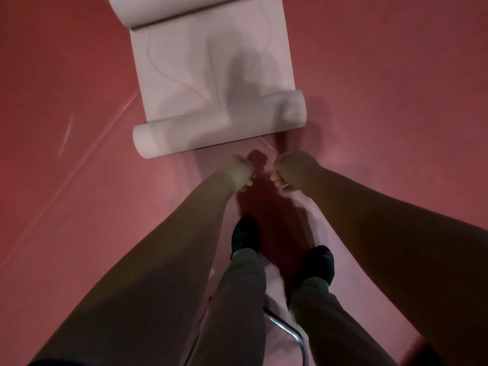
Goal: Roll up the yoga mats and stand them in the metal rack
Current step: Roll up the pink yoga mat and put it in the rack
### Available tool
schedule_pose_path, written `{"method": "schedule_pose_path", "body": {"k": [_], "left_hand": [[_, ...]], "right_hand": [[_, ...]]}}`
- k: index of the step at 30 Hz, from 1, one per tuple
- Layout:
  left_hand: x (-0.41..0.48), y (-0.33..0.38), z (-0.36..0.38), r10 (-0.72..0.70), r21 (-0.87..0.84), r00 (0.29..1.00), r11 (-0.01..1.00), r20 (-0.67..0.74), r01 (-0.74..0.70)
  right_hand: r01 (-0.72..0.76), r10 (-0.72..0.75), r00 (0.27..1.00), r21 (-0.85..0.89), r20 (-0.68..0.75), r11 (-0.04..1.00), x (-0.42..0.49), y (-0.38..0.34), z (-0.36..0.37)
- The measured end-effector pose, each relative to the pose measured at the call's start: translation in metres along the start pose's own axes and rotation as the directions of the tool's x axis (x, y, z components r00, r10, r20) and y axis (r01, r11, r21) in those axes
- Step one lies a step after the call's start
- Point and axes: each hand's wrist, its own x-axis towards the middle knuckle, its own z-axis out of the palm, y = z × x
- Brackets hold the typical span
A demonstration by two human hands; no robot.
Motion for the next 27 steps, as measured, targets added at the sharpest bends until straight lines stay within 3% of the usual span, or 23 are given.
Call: {"method": "schedule_pose_path", "body": {"k": [3,7,9,12,14,17,20,23,25,27], "left_hand": [[0.041,-0.002,0.007,0.157,0.234,0.971,0.966,-0.182,-0.113],[0.102,0.005,0.012,0.325,0.291,0.862,0.931,-0.390,-0.219],[0.131,0.011,0.016,0.426,0.362,0.804,0.888,-0.414,-0.283],[0.172,0.019,0.024,0.535,0.456,0.755,0.818,-0.380,-0.350],[0.190,0.023,0.026,0.563,0.530,0.760,0.774,-0.326,-0.346],[0.193,0.032,0.032,0.439,0.559,0.874,0.787,-0.208,-0.262],[0.195,0.038,0.036,0.311,0.784,0.950,0.596,-0.026,-0.174],[0.199,0.040,0.039,0.326,0.909,0.945,0.389,0.014,-0.148],[0.200,0.039,0.045,0.334,0.933,0.941,0.317,0.061,-0.173],[0.202,0.034,0.051,0.317,0.939,0.940,0.268,0.123,-0.213]], "right_hand": [[0.042,-0.042,0.999,-0.031,0.012,0.999,0.046,0.020,0.001],[0.096,-0.098,0.994,-0.036,-0.050,0.995,0.102,0.032,-0.003],[0.139,-0.142,0.989,-0.057,-0.050,0.989,0.127,0.034,-0.010],[0.206,-0.210,0.965,-0.040,-0.160,0.978,0.163,0.039,-0.017],[0.253,-0.246,0.933,-0.006,-0.261,0.967,0.184,0.041,-0.022],[0.295,-0.260,0.875,0.023,-0.409,0.955,0.204,0.040,-0.034],[0.351,-0.334,0.807,-0.060,-0.488,0.934,0.209,0.041,-0.047],[0.382,-0.517,0.733,-0.361,-0.443,0.851,0.211,0.046,-0.047],[0.369,-0.604,0.741,-0.576,-0.291,0.730,0.216,0.051,-0.042],[0.384,-0.622,0.768,-0.668,-0.152,0.637,0.223,0.059,-0.033]]}}
